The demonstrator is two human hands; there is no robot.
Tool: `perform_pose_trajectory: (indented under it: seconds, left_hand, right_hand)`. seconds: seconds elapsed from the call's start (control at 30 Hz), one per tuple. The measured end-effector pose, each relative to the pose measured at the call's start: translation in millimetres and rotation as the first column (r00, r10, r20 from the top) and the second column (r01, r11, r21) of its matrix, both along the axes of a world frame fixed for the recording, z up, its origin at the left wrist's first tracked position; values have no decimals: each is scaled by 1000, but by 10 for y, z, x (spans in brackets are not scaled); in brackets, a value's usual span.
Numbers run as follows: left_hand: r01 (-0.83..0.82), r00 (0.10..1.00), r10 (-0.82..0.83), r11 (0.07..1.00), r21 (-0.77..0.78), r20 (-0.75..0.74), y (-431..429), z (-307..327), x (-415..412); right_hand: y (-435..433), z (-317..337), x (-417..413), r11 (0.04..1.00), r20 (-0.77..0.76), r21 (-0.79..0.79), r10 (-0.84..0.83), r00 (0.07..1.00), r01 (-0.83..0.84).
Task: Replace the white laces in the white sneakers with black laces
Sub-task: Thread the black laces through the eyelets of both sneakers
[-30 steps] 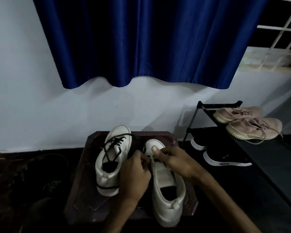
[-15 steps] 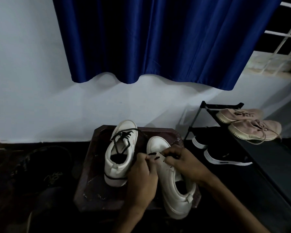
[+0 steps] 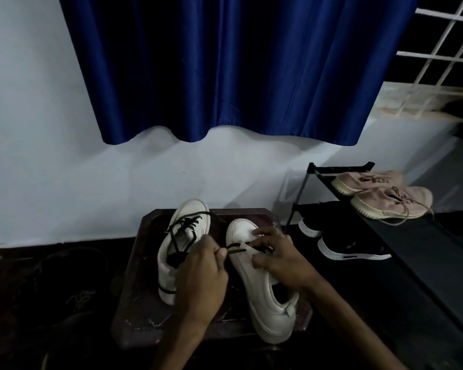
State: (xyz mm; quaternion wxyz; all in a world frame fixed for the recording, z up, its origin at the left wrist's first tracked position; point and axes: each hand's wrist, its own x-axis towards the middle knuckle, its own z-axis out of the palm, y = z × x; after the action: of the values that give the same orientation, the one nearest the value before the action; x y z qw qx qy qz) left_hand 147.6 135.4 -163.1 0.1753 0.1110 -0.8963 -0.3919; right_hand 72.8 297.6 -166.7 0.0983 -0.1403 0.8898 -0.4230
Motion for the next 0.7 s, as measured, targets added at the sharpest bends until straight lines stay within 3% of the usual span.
perform_pose_trajectory:
  seconds: [0.07, 0.2, 0.37, 0.47, 0.57, 0.7]
  left_hand:
    - [-62, 997, 55, 990, -130, -59, -81, 96, 118]
    - [-34, 995, 71, 909, -414, 74, 61, 187, 162]
    - [22, 998, 13, 862, -506, 64, 262, 174, -65]
    - [85, 989, -36, 928, -363, 140, 235, 38, -207]
    - [75, 995, -66, 990, -119, 80, 122, 55, -170]
    - [68, 997, -64, 994, 86, -45, -291, 363, 27]
  right_hand:
    - [14, -32, -13, 1000, -6, -24, -2, 1000, 2]
    - [25, -67, -27, 998, -17, -55, 2, 1000, -3]
    - [21, -87, -20, 998, -34, -57, 2, 999, -4]
    - [27, -101, -24, 999, -43, -42, 0, 999, -2]
    - [30, -99, -21, 1000, -59, 11, -6, 998, 7]
    - [39, -91, -40, 1000, -40, 1, -24, 999, 24]
